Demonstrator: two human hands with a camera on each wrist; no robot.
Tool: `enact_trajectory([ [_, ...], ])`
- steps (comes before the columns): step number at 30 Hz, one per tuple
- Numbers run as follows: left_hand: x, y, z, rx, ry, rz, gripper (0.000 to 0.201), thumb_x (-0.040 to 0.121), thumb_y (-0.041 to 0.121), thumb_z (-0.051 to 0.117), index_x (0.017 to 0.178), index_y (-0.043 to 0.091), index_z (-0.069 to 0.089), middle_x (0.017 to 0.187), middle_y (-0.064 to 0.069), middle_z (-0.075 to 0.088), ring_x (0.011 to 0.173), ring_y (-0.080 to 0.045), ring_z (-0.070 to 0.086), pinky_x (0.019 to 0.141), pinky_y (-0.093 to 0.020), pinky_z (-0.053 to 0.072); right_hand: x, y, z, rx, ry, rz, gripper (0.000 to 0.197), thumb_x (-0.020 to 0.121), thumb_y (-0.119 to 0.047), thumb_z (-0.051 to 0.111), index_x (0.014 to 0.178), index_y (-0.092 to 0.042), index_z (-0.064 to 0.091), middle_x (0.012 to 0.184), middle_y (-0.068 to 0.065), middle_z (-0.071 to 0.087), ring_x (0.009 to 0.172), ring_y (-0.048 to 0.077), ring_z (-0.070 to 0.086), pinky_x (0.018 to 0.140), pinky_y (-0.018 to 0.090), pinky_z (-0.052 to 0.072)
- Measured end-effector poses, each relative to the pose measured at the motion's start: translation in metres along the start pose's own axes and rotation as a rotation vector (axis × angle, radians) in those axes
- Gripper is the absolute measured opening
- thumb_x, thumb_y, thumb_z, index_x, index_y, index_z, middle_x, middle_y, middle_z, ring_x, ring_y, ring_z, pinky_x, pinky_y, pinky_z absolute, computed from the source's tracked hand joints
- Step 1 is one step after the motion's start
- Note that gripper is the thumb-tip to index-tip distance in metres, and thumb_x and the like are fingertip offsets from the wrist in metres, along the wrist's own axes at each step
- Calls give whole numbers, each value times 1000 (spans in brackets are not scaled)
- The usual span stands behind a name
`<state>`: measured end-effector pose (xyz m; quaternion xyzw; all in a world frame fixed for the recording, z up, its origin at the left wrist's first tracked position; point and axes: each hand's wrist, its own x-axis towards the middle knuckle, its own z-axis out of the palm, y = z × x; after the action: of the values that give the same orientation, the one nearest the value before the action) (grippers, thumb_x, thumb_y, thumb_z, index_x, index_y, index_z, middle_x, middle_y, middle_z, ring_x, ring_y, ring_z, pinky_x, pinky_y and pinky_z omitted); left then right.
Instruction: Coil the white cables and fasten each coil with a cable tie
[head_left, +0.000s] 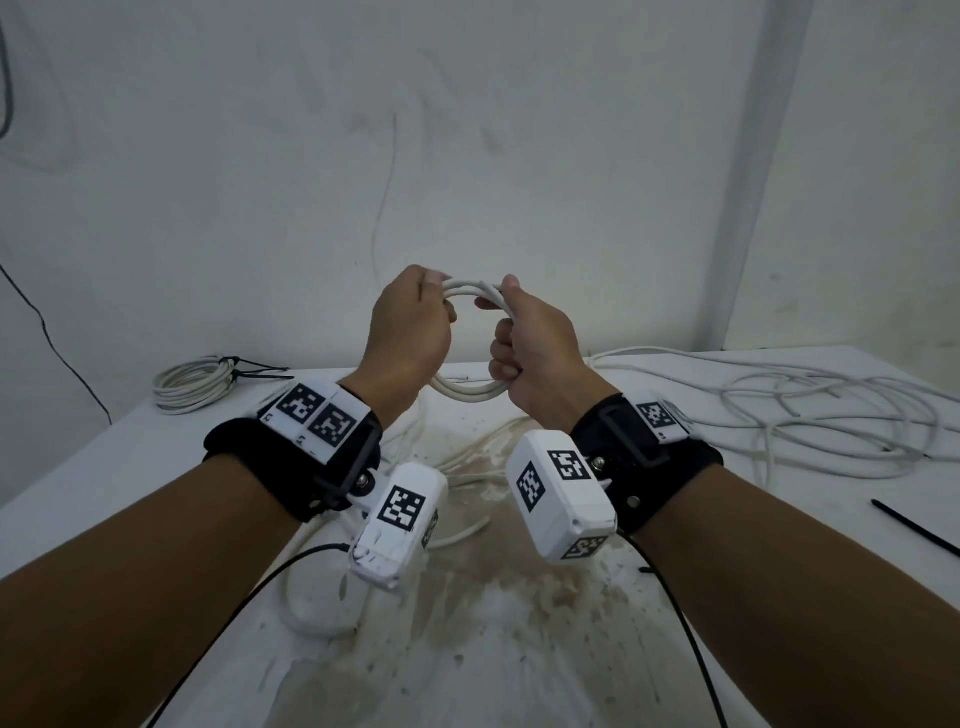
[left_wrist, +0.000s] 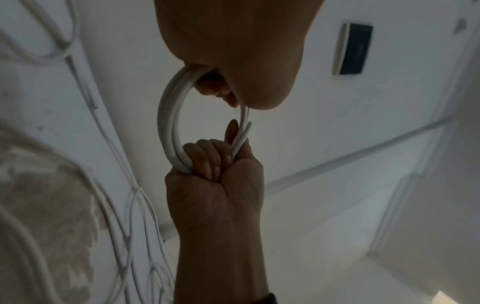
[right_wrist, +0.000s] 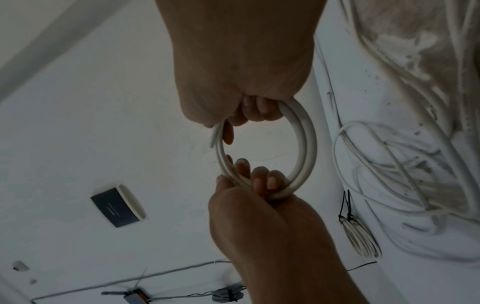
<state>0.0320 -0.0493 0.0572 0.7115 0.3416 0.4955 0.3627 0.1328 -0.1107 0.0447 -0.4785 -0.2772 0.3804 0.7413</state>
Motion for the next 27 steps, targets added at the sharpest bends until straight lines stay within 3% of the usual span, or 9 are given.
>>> enact_trajectory([
  [3, 4, 9, -6, 150, -109, 164, 33, 106, 28, 33, 104, 15, 63, 78, 6, 59, 67, -6, 51, 65, -25, 39, -2, -2, 1, -57, -2, -8, 39, 101, -39, 50, 80, -9, 64, 45, -6, 32, 36, 10, 24, 40, 22, 22],
  [6, 7, 14, -10, 292, -198, 256, 35, 106, 37, 36, 95, 14, 61, 78, 8, 60, 72, -7, 54, 69, -26, 40, -3, -5, 1, -172, -35, -61, 40, 102, -37, 50, 77, -8, 63, 47, -3, 33, 38, 12, 26, 40, 22, 23],
  [10, 7, 14, -10, 401, -187, 310, 28, 101, 43, 48, 89, 18, 57, 76, 14, 64, 73, 2, 57, 65, -19, 39, -6, -7, 4, -260, -82, -105, 40, 101, -35, 49, 76, -8, 65, 49, -2, 34, 41, 13, 26, 42, 23, 21],
  [13, 4, 12, -10, 324, -123, 318, 26, 101, 39, 51, 88, 16, 56, 72, 14, 65, 66, 5, 55, 64, -20, 38, -7, -8, 2, -126, -92, -39, 48, 105, -36, 41, 74, -7, 65, 44, -5, 36, 37, 11, 27, 42, 24, 23],
  [15, 2, 9, -9, 295, -118, 304, 26, 101, 36, 49, 89, 15, 56, 72, 13, 61, 66, -1, 52, 65, -23, 38, -5, -7, -1, -94, -80, -22, 48, 105, -34, 41, 75, -7, 65, 44, -6, 37, 37, 10, 27, 43, 24, 24],
  [20, -1, 8, -5, 272, -238, 232, 26, 103, 33, 46, 94, 11, 57, 82, -2, 61, 66, -11, 48, 63, -27, 37, -2, -1, -7, -162, -10, -74, 45, 104, -34, 44, 72, -8, 61, 42, -8, 39, 37, 10, 28, 40, 23, 24],
  [24, -4, 9, -2, 259, -220, 244, 21, 102, 30, 49, 91, 14, 57, 78, 4, 61, 67, -9, 50, 64, -26, 37, -7, -3, -14, -144, -53, -44, 45, 105, -35, 42, 77, -8, 64, 45, -6, 40, 39, 10, 29, 42, 24, 29],
  [27, -7, 12, 0, 192, -180, 219, 20, 101, 27, 50, 92, 11, 59, 80, 5, 65, 73, -7, 57, 70, -26, 44, -12, -9, -23, -115, -115, -27, 47, 105, -36, 42, 83, -6, 70, 54, -1, 46, 44, 13, 36, 47, 26, 38],
])
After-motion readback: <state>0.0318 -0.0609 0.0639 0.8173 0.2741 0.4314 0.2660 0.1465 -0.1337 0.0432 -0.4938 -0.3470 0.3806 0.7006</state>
